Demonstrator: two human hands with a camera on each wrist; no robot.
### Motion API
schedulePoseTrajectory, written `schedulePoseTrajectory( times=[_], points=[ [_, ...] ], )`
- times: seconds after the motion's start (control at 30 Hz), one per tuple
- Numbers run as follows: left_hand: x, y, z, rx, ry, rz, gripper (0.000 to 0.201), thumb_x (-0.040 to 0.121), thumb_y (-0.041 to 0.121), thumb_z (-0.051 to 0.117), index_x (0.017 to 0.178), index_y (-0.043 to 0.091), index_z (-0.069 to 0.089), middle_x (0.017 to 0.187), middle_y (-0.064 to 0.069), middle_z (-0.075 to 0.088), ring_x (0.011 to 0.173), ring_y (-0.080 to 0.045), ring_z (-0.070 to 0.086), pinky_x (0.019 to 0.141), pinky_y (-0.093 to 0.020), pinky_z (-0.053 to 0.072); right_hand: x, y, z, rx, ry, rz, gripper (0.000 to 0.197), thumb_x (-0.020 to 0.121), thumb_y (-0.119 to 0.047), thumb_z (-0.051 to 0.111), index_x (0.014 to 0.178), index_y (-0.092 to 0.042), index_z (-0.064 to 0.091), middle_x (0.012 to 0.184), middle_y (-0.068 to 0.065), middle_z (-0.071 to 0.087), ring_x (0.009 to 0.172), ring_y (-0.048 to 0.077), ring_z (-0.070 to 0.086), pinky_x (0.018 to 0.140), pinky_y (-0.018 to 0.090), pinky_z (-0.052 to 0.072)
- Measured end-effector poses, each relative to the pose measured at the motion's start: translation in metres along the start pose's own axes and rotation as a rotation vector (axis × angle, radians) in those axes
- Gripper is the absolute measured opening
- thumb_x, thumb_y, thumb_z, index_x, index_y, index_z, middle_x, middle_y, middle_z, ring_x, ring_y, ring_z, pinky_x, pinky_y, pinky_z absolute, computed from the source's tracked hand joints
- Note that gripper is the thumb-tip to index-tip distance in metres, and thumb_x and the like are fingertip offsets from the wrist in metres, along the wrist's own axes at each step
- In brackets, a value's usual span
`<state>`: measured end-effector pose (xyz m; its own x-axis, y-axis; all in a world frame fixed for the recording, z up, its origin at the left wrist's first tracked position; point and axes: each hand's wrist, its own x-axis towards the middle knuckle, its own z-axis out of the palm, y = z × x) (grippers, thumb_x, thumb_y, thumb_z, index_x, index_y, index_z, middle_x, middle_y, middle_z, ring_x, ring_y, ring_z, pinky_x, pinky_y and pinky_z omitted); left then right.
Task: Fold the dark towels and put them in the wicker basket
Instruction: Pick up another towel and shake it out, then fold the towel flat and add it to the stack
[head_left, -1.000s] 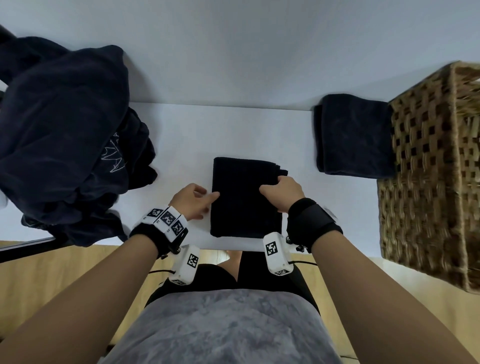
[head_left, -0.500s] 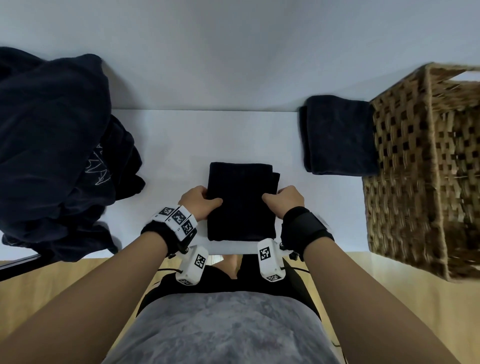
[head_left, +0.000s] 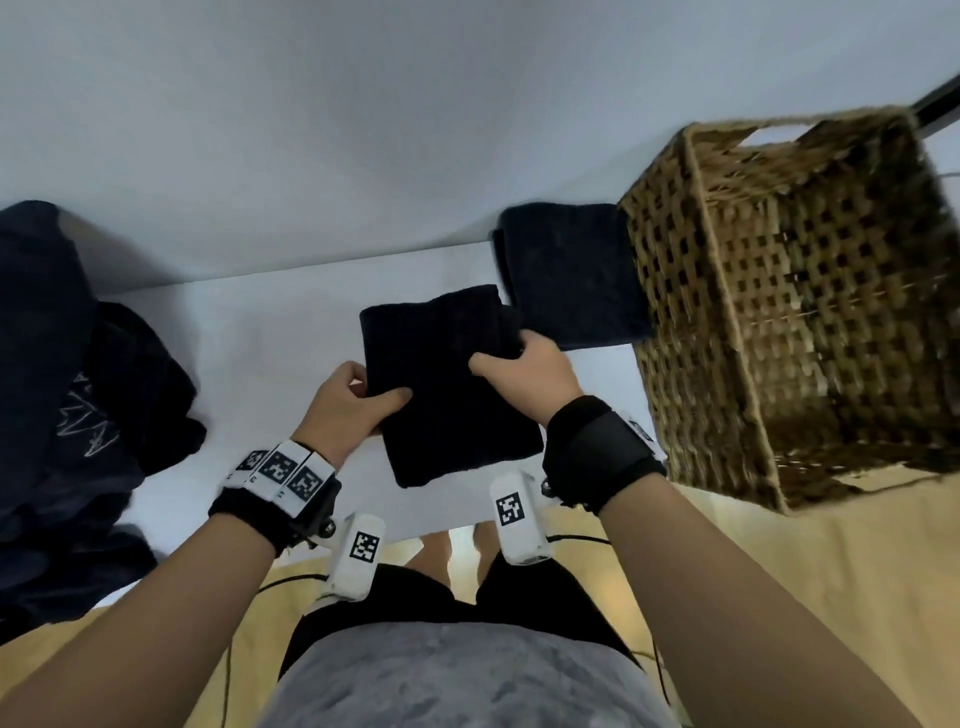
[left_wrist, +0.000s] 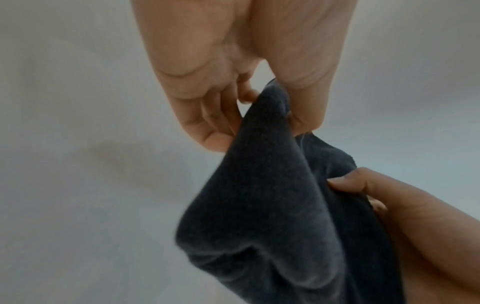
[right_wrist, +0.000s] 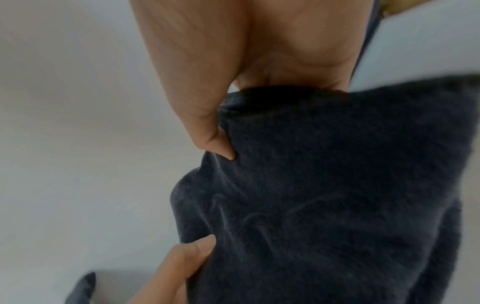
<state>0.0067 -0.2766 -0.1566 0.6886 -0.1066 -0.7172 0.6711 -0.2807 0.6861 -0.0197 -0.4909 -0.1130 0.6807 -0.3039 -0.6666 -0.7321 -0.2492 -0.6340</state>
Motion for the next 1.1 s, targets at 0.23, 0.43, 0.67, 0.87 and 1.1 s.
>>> schedulePoseTrajectory(
  times=[0.23, 0.43, 0.67, 0.87, 1.1],
  points=[
    [0.013, 0.081, 0.098, -0.148, -0.111, 0.172, 0.044, 0.082, 0.015, 0.078, 0.116, 0.009, 0.051, 0.098, -0.009, 0.075, 0.092, -0.023, 0.073, 0.077, -0.038, 0.061, 0.022, -0.019, -0.116, -0.121, 0.314, -0.122, 0.041, 0.082, -0.034, 0.072, 0.116, -0.014, 0.064, 0.105, -0.003, 0.066, 0.098, 0.014, 0.059, 0.081, 0.021, 0.044],
    [0.047, 0.109, 0.147, -0.046, -0.037, 0.219, 0.042, 0.084, 0.029, 0.076, 0.117, 0.016, 0.053, 0.105, -0.009, 0.07, 0.09, -0.019, 0.071, 0.078, -0.037, 0.061, 0.054, -0.025, -0.143, -0.219, 0.369, -0.136, 0.038, 0.091, -0.023, 0.062, 0.124, -0.005, 0.057, 0.123, 0.012, 0.064, 0.116, 0.029, 0.057, 0.088, 0.026, 0.043],
    [0.064, 0.107, 0.158, 0.297, 0.061, 0.2, 0.056, 0.088, 0.04, 0.068, 0.134, 0.014, 0.051, 0.118, -0.011, 0.065, 0.102, -0.027, 0.066, 0.087, -0.043, 0.057, 0.055, -0.01, -0.124, -0.448, 0.323, -0.301, 0.05, 0.09, -0.006, 0.054, 0.14, -0.004, 0.049, 0.141, 0.016, 0.047, 0.128, 0.027, 0.047, 0.106, 0.027, 0.036],
    [0.072, 0.11, 0.178, 0.446, 0.151, 0.283, 0.046, 0.085, 0.043, 0.069, 0.123, 0.019, 0.06, 0.108, -0.007, 0.069, 0.094, -0.025, 0.067, 0.088, -0.038, 0.055, 0.065, 0.01, -0.116, -0.568, -0.01, -0.177, 0.057, 0.095, -0.012, 0.051, 0.148, -0.005, 0.034, 0.16, 0.017, 0.019, 0.146, 0.031, 0.024, 0.117, 0.029, 0.021],
    [0.058, 0.107, 0.153, 0.234, 0.101, 0.15, 0.063, 0.086, 0.043, 0.07, 0.136, 0.014, 0.045, 0.111, -0.009, 0.063, 0.09, -0.02, 0.067, 0.065, -0.033, 0.06, 0.039, -0.01, -0.119, -0.471, 0.007, -0.256, 0.052, 0.094, -0.013, 0.052, 0.145, -0.009, 0.042, 0.149, 0.014, 0.042, 0.137, 0.027, 0.039, 0.113, 0.029, 0.03]
  ],
)
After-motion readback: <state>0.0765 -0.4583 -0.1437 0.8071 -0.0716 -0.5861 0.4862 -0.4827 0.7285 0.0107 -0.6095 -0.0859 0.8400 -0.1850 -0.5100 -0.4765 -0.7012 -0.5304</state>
